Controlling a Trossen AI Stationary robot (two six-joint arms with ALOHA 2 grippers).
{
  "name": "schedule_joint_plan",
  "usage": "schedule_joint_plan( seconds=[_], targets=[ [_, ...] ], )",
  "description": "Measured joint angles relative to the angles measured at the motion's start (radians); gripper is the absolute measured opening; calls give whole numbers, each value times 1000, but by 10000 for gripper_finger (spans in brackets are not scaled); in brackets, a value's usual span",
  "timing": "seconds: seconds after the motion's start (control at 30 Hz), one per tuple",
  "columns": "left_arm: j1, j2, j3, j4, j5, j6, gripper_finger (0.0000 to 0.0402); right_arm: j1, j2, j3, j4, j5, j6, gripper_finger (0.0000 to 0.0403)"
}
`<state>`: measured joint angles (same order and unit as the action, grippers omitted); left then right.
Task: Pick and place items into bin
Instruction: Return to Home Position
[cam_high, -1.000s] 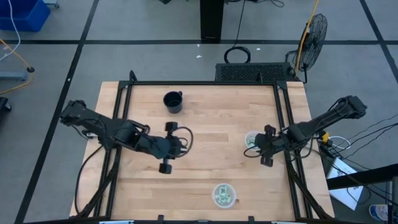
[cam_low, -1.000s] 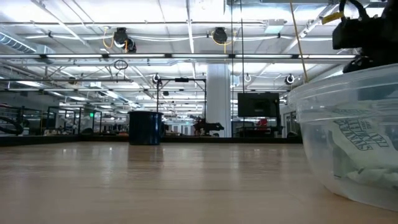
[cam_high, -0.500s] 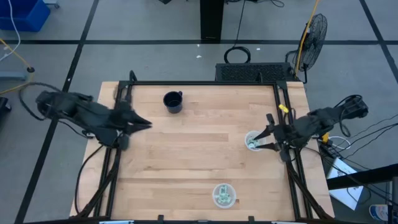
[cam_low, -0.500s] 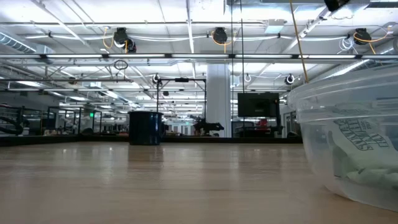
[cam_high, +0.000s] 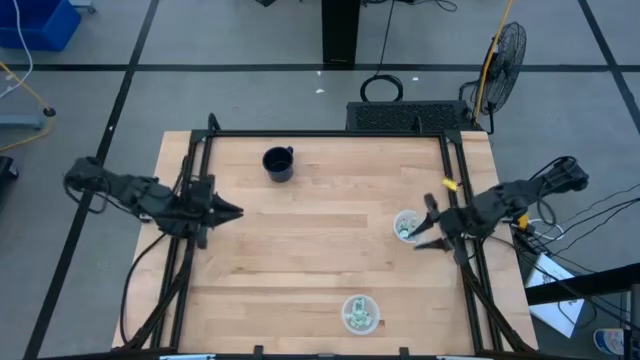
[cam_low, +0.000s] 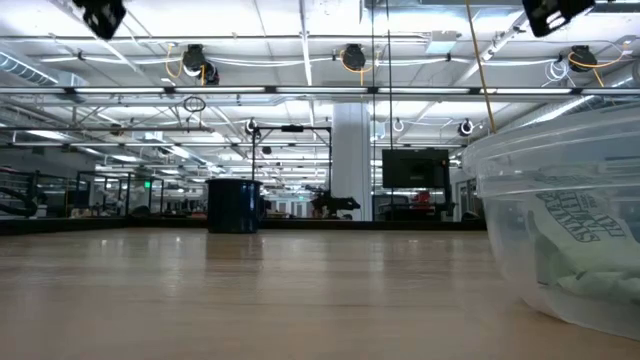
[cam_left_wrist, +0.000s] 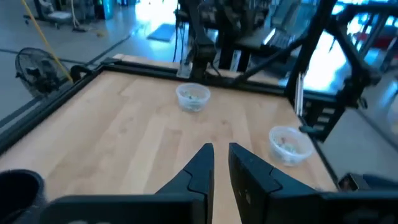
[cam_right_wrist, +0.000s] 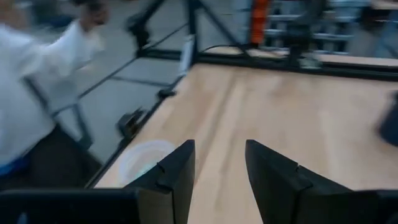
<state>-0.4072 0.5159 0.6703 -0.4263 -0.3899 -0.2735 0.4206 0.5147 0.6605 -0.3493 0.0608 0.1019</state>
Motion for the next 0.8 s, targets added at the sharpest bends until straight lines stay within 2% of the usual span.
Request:
schedule_joint_plan(
  seconds=[0.07,0.2,0.3,0.57,0.7,0.8],
  targets=[
    [4,-48,-93,68,0,-18,51,0,-13,-46,33,-43,-18,136],
    [13,-158,-190,82,2,-33,51,0,-60,-72,25,-33,16,135],
    [24,-252,-211,90,-3,-5,51,0,-102,-78,15,-40,8,135],
    [28,-503,-204,58,67,111,51,0,-280,-79,-64,-38,-62,136],
    [28,-511,-214,6,75,105,51,0,-367,-104,-51,-39,-95,135],
    [28,-496,-269,67,35,96,51,0,-422,-176,12,-39,-114,135]
  ],
)
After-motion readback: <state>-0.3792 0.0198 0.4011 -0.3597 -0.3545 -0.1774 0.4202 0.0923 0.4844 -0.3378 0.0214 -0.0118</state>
